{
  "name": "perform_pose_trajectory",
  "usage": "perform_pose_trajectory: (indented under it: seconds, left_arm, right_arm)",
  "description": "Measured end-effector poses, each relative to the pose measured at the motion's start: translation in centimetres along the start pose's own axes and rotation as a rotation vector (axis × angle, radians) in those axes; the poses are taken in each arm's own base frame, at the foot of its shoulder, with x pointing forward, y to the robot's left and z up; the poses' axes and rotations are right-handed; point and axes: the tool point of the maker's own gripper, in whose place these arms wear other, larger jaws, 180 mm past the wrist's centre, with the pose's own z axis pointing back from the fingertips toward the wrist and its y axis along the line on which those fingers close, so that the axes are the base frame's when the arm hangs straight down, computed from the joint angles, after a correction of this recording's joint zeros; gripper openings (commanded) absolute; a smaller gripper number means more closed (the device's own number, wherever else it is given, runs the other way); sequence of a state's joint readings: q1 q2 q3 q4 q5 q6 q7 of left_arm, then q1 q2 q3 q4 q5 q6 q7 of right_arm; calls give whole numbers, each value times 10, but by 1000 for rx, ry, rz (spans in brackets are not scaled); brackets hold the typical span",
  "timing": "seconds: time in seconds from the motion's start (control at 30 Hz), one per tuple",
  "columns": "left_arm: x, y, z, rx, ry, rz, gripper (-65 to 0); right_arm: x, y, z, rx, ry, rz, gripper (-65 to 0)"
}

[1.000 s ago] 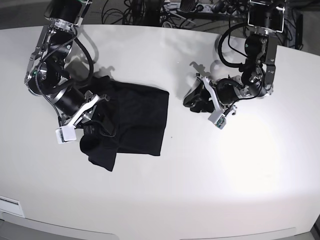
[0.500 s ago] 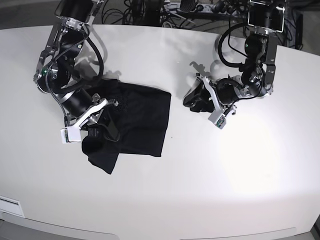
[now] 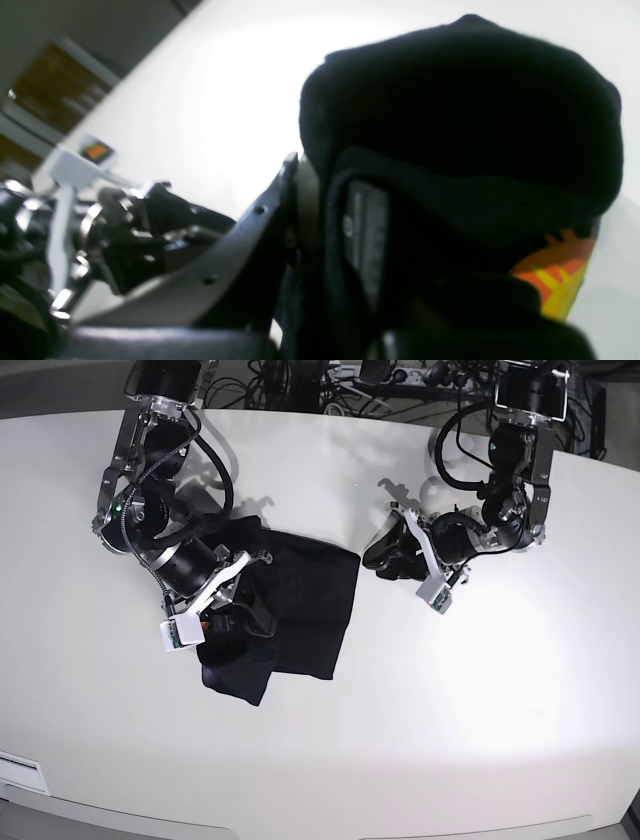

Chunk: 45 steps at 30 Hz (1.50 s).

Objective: Fold the T-shirt properly
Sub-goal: 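Grasp the collar end with the right gripper and fold it over the stack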

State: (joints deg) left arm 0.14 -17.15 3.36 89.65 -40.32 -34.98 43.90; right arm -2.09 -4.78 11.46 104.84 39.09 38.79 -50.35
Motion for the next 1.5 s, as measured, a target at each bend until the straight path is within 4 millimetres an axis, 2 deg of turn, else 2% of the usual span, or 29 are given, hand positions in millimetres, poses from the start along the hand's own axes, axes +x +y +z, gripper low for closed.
perform_pose_trajectory:
  seconds: [0.07, 0.1, 0.2, 0.23, 0.3, 0.47, 0.6, 0.67, 0.73, 0.8, 0.83, 0.87, 0.93, 1.0, 1.07, 1.2, 1.37, 1.5]
  left_arm:
    - [0, 0, 0, 0, 0, 0, -453]
    - [0, 0, 0, 0, 0, 0, -453]
    - [0, 0, 0, 0, 0, 0, -453]
    - [0, 0, 0, 0, 0, 0, -453]
    - [0, 0, 0, 0, 0, 0, -453]
    - [0, 0, 0, 0, 0, 0, -453]
    - [0, 0, 0, 0, 0, 0, -453]
    - [0, 0, 0, 0, 0, 0, -453]
    - [0, 0, 0, 0, 0, 0, -453]
    - [0, 0, 0, 0, 0, 0, -453]
    - [0, 0, 0, 0, 0, 0, -453]
    - [0, 0, 0, -1, 0, 0, -453]
    - [0, 0, 0, 0, 1, 0, -453]
    - [0, 0, 0, 0, 0, 0, -453]
    - [0, 0, 0, 0, 0, 0, -453]
    - [0, 0, 0, 0, -2, 0, -453]
    - [0, -1, 0, -2, -3, 1, -453]
    - [1, -1, 0, -1, -4, 1, -453]
  right_arm:
    - [0, 2, -2, 4, 2, 0, -650]
    - [0, 3, -3, 7, 3, 2, -597]
    - [1, 3, -3, 6, -2, -2, -296]
    - [2, 3, -3, 5, -6, -4, -239]
    - [6, 3, -4, 10, -18, 5, -217]
    - [54, 35, -2, 209, -190, -64, -217]
    - [63, 53, -3, 324, -151, -64, -217]
    - [70, 56, -4, 342, -155, -48, -228]
    - [71, 47, -9, 287, -122, 3, -320]
    - [68, 30, -11, 209, -77, 50, -478]
    - [68, 22, -9, 184, -63, 66, -584]
    - [68, 14, -5, 162, -56, 79, -650]
    - [68, -9, 6, 90, -40, 101, -650]
    - [62, -34, 19, 8, -11, 112, -650]
    - [48, -49, 32, -42, 20, 97, -650]
    - [0, -68, 50, -135, 145, 83, -650]
    - [-36, -71, 63, -201, 158, 73, -650]
    - [-46, -54, 52, -148, 187, 86, -650]
